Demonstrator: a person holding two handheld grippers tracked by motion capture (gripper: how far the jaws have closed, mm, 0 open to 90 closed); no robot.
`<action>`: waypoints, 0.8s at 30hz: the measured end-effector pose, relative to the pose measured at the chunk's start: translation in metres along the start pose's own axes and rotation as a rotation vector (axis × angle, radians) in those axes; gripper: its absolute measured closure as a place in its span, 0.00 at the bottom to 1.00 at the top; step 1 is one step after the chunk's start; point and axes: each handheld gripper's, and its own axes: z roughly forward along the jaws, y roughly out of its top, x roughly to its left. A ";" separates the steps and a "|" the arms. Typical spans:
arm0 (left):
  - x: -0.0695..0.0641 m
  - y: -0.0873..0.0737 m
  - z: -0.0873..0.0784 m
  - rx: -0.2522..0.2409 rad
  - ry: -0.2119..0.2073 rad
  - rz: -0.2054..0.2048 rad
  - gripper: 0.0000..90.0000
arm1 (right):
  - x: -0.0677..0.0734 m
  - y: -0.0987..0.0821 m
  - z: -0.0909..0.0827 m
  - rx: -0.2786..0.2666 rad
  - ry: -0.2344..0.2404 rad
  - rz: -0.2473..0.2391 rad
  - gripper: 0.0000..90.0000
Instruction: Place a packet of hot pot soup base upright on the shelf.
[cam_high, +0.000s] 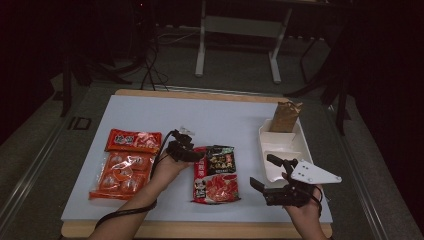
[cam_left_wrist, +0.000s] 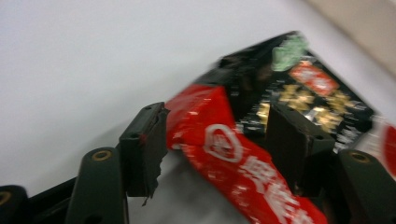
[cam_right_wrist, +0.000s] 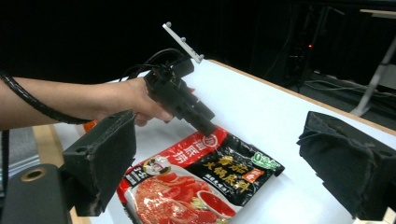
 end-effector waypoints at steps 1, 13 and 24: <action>0.002 0.000 0.002 0.015 0.005 -0.020 0.44 | 0.000 0.000 0.000 0.004 0.003 0.000 0.12; 0.004 -0.008 0.018 0.055 -0.012 -0.072 0.53 | 0.000 -0.002 0.005 0.028 0.017 0.006 0.12; -0.011 0.003 0.023 0.163 0.082 0.032 0.61 | 0.000 -0.003 0.007 0.042 0.018 0.013 0.12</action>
